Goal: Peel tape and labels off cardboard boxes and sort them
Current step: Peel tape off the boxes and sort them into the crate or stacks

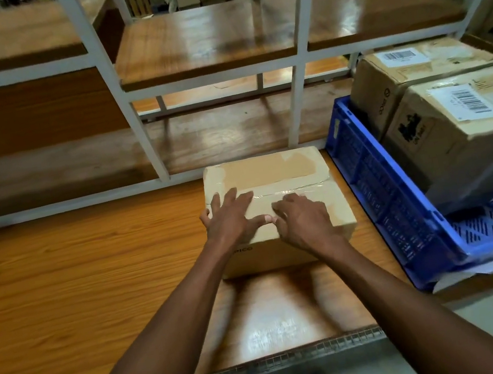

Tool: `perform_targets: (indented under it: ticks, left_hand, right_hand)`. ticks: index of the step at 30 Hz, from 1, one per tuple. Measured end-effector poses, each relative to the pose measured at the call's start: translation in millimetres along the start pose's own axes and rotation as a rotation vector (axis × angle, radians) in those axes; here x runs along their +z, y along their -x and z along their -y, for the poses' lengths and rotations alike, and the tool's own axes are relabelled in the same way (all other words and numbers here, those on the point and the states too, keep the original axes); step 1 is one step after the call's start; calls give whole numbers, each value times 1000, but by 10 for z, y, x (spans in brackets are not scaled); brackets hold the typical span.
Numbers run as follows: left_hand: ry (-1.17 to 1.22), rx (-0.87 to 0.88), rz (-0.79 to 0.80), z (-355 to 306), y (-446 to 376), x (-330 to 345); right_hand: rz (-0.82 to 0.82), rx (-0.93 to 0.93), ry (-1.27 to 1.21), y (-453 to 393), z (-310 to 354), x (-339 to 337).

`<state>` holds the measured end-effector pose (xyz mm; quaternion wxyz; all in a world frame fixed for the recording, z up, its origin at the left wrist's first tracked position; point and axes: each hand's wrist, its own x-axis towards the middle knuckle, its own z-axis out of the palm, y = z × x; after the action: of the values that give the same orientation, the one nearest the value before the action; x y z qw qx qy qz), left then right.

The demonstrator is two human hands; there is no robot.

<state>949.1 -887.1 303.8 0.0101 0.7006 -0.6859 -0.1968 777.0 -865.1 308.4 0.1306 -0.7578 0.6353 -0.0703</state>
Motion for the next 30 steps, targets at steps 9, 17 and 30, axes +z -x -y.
perform_targets:
  ticks: [9, 17, 30]
  left_hand:
    - [384, -196, -58, 324, 350, 224]
    - [606, -92, -121, 430, 427, 171]
    - [735, 90, -441, 126, 698, -953]
  right_hand:
    - [58, 190, -159, 425, -776, 84]
    - [-84, 133, -350, 335, -856, 48]
    - [-423, 183, -466, -117, -576, -821]
